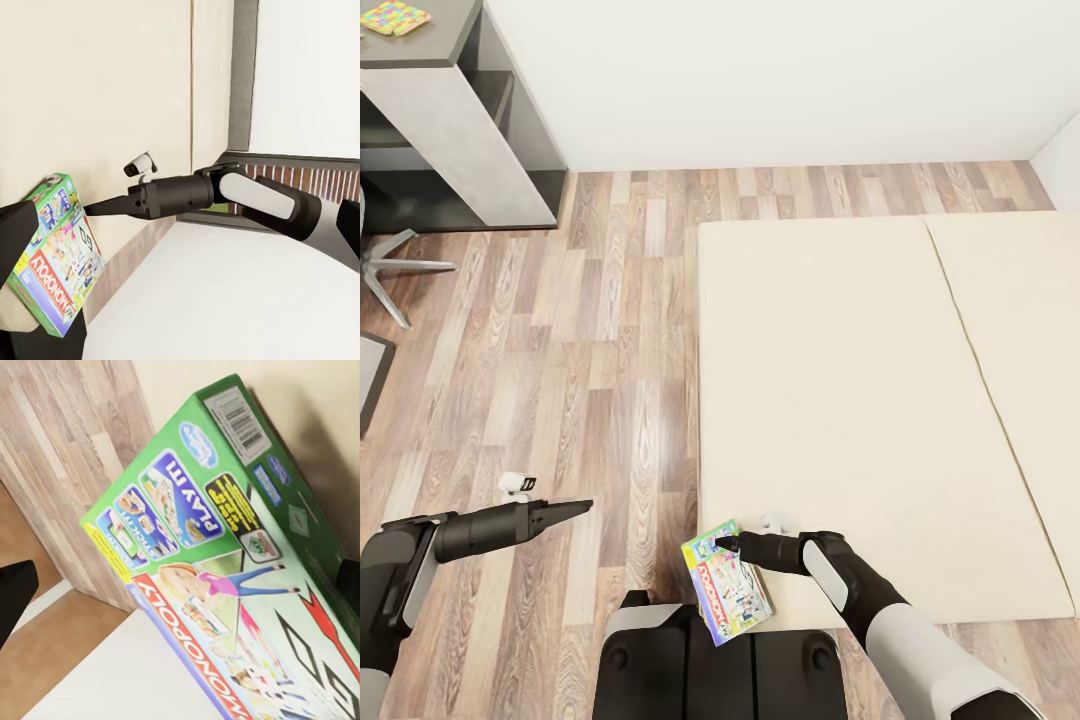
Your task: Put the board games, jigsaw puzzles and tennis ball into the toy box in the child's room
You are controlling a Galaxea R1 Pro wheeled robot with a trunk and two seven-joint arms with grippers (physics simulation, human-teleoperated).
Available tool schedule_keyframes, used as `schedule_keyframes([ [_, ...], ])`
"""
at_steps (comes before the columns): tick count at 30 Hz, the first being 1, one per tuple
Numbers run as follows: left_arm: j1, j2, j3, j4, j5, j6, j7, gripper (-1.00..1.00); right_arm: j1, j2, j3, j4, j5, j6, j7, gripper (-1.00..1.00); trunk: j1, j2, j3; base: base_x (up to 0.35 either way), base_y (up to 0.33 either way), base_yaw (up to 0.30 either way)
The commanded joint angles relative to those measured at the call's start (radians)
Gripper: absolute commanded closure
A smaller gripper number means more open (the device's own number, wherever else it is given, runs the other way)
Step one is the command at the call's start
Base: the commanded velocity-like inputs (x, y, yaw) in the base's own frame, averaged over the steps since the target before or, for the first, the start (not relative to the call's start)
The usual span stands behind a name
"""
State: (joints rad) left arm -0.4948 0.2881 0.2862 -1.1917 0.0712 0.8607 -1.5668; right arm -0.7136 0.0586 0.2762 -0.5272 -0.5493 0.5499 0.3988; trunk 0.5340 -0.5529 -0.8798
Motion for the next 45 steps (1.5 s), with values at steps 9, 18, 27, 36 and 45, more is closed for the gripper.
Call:
schedule_keyframes([
  [9,0.000,0.000,-0.001,0.000,-0.001,0.011,-0.004,-1.00,-0.001,0.000,0.001,-0.001,-0.003,0.004,0.000,-1.00,0.000,-0.001,-0.001,0.000,0.054,0.000],
  [18,0.000,0.000,0.000,0.000,-0.001,0.011,-0.004,-1.00,0.000,0.000,0.001,-0.001,-0.003,0.004,0.000,-1.00,0.000,-0.001,-0.001,0.000,0.018,0.000],
  [27,0.000,0.000,0.000,0.000,-0.001,0.011,-0.004,-1.00,0.000,0.000,0.001,-0.001,-0.003,0.004,0.000,-1.00,0.000,-0.001,-0.001,-0.006,0.015,0.000],
  [36,0.000,0.000,0.000,0.000,-0.001,0.011,-0.004,-1.00,-0.001,0.000,0.001,-0.001,-0.003,0.004,0.000,-1.00,0.000,-0.001,-0.001,-0.028,0.057,0.000],
  [45,0.000,0.000,0.000,0.000,-0.001,0.011,-0.004,-1.00,0.000,0.000,0.001,-0.001,-0.002,0.004,0.000,-1.00,0.000,-0.001,-0.001,-0.001,0.001,0.000],
])
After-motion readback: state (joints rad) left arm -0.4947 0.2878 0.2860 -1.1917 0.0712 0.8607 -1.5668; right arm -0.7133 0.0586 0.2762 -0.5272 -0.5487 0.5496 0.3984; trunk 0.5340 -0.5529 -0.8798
